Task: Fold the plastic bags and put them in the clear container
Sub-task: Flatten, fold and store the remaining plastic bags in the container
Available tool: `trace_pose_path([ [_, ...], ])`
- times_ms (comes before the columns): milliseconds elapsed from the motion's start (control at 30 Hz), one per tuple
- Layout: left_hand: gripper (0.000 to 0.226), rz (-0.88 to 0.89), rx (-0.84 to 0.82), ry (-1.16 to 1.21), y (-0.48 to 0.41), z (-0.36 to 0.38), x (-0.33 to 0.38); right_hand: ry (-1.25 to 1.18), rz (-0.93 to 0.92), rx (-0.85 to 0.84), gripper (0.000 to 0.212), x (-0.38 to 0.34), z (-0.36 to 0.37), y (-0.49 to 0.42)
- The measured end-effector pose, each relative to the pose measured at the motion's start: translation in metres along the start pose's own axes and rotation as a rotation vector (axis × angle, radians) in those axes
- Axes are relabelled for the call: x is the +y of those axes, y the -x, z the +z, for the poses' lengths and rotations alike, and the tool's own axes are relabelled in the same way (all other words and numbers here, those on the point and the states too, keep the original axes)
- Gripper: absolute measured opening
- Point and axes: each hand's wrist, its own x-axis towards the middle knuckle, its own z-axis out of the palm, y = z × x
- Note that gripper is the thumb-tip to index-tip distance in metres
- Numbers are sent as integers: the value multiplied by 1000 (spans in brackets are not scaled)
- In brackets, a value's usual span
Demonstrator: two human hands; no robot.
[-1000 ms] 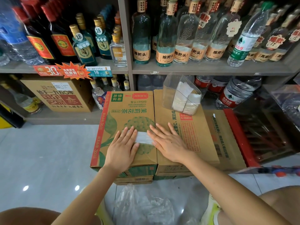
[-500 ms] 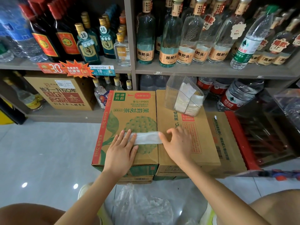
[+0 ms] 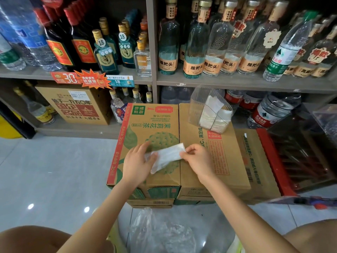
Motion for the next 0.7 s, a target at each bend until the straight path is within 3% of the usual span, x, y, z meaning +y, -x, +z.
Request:
trace_pose_path([
  [133,50,-134,-370,369,-23,-9,24,-147,-18,-194,17,-14,-21,-6],
  [233,54,-165,-494,508,-32,-10,32,-155,-44,-279,24,-25,-34,-12],
  [333,21,-191,-486,630,-31,-10,36,-152,-84,-310,29,-33,-41,-17],
  [400,13,-215,-456,695,-30,-10,36,-150,-96,-316,30,-38,-44,-20],
  [500,10,-255,-422,796,-28,-8,36,-204,-78,-279,30,-41,-43,-20],
  [700,12,-360,-290,1067,-21,-1,40,-501,217,-348,29,-23,-17,5],
])
